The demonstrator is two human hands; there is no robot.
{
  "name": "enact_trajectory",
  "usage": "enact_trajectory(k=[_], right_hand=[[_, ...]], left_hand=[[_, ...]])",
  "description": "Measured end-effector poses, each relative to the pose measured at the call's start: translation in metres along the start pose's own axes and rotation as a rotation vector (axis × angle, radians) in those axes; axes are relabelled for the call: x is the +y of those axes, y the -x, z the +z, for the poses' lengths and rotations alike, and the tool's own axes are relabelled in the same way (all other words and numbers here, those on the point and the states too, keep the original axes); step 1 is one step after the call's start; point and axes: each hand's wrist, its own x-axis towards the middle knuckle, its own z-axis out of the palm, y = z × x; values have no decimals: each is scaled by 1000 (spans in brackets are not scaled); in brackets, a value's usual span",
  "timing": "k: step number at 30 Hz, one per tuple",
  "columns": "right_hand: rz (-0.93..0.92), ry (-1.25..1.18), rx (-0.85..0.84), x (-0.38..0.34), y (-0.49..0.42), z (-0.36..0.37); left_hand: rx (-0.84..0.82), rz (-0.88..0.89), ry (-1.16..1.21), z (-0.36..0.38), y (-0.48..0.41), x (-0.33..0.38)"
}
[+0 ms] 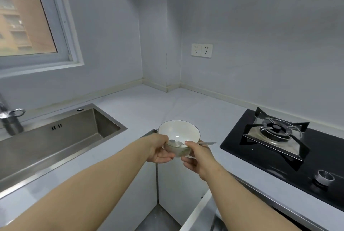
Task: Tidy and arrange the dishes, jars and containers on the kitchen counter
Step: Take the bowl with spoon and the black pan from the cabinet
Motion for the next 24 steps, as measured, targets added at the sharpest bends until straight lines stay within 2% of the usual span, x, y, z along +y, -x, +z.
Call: enact_trajectory(k=[10, 17, 24], right_hand=[[41, 81, -134, -72, -159, -9], [105, 136, -208, -88, -250, 4], [181, 224, -139, -91, -316, 13]], left_hand=[[159, -55, 197, 15, -118, 87], [305, -79, 338, 12, -199, 123], [342, -110, 481, 5, -257, 144]])
